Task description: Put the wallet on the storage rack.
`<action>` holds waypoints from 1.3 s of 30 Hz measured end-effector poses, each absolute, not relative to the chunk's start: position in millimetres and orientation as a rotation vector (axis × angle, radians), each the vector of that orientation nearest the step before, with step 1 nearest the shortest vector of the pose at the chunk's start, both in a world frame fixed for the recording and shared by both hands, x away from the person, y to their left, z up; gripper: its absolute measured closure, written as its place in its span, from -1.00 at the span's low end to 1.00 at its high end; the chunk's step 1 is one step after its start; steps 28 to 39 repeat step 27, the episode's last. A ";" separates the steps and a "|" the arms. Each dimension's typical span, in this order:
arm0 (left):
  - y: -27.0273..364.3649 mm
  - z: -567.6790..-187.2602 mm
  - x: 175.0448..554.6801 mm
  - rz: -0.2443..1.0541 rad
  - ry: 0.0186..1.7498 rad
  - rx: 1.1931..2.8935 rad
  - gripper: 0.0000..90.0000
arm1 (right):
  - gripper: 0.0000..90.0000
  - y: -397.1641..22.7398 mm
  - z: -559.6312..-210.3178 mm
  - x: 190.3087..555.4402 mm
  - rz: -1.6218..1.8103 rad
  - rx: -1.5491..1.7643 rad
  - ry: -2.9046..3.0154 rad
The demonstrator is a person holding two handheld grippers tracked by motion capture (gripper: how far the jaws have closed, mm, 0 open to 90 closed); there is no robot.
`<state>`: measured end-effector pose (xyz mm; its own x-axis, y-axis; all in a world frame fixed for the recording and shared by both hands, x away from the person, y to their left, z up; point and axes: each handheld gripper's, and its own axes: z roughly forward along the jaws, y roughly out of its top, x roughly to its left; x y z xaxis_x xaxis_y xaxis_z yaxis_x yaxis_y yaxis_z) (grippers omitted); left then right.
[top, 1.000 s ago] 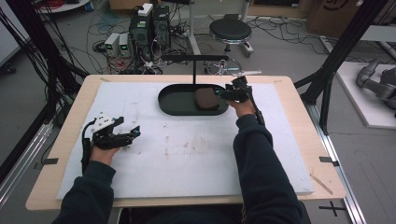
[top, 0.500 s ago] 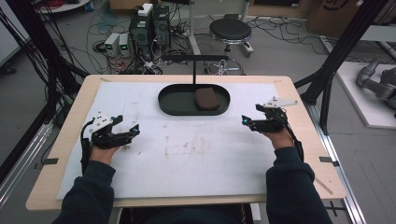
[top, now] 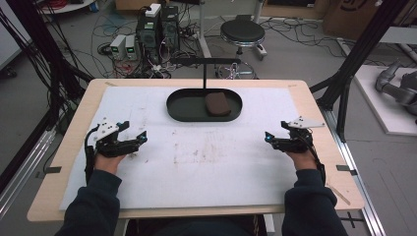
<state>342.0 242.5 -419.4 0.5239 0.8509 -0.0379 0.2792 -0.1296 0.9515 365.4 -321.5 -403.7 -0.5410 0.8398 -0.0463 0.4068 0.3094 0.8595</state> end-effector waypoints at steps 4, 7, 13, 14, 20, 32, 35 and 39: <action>242.5 -419.5 342.0 0.655 0.965 1.679 -0.55 | -0.54 -319.8 -402.9 365.0 1.143 1.093 2.076; 242.3 -419.7 342.2 0.655 0.968 1.681 -0.55 | -0.54 -319.4 -403.7 365.3 1.131 1.092 2.082; 242.1 -420.7 343.2 0.653 0.969 1.686 -0.55 | -0.54 -319.9 -404.3 365.9 1.133 1.096 2.086; 242.0 -421.0 343.3 0.652 0.975 1.685 -0.55 | -0.54 -319.9 -404.5 366.0 1.132 1.098 2.086; 242.9 -421.9 344.6 0.649 0.982 1.682 -0.55 | -0.54 -318.6 -406.1 367.8 1.114 1.092 2.097; 238.1 -419.8 345.4 0.658 0.980 1.683 -0.55 | -0.54 -318.5 -406.7 362.5 1.120 1.092 2.096; 238.1 -419.8 345.4 0.658 0.980 1.683 -0.55 | -0.54 -318.5 -406.7 362.5 1.120 1.092 2.096; 238.1 -419.8 345.4 0.658 0.980 1.683 -0.55 | -0.54 -318.5 -406.7 362.5 1.120 1.092 2.096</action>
